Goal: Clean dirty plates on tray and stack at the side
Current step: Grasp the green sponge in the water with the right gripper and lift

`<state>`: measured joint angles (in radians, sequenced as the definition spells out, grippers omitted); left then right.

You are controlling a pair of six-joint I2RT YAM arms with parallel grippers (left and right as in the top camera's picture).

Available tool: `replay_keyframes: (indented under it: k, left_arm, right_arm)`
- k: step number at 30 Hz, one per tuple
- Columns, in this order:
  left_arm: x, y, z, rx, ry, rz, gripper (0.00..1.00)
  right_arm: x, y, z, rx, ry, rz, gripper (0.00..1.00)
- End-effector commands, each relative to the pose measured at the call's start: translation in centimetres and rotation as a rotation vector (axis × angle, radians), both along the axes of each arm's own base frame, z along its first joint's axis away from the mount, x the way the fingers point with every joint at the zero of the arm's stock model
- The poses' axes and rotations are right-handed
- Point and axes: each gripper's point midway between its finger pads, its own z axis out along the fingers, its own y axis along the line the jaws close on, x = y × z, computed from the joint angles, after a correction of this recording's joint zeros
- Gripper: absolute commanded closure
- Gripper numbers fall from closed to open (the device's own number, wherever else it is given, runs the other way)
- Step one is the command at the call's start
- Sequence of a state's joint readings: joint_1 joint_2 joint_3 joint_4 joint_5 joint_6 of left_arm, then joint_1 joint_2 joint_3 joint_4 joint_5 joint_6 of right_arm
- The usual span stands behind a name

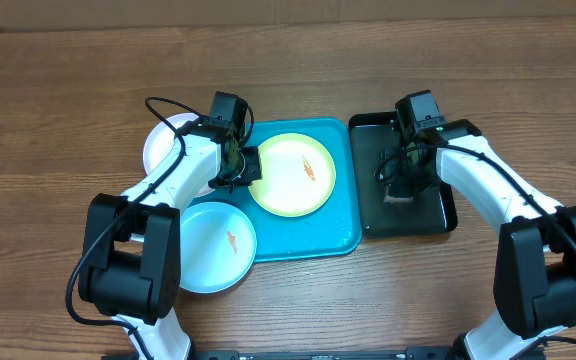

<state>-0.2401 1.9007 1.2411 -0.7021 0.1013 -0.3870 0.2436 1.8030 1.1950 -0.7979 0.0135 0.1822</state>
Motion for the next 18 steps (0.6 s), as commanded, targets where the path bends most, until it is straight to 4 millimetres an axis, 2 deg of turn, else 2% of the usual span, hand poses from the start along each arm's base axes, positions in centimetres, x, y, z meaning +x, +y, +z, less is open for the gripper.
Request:
replay_keyframes:
  k: [1,7,14,18]
  left_arm:
    - [-0.3,0.2,-0.7,0.001,0.018,0.005,0.92]
    - [-0.3,0.2,-0.7,0.001,0.018,0.005,0.92]
    - [-0.3,0.2,-0.7,0.001,0.018,0.006,0.93]
    - [-0.3,0.2,-0.7,0.001,0.018,0.006,0.93]
  right_arm:
    - [-0.7,-0.1,-0.9,-0.014,0.014,-0.002,0.36]
    - [-0.7,-0.1,-2.1,-0.007,-0.011,-0.002,0.36]
    - [-0.2,0.0,-2.0,-0.002,-0.03,-0.002,0.5]
    - [-0.7,-0.1,-2.1,-0.007,-0.01,-0.001,0.5]
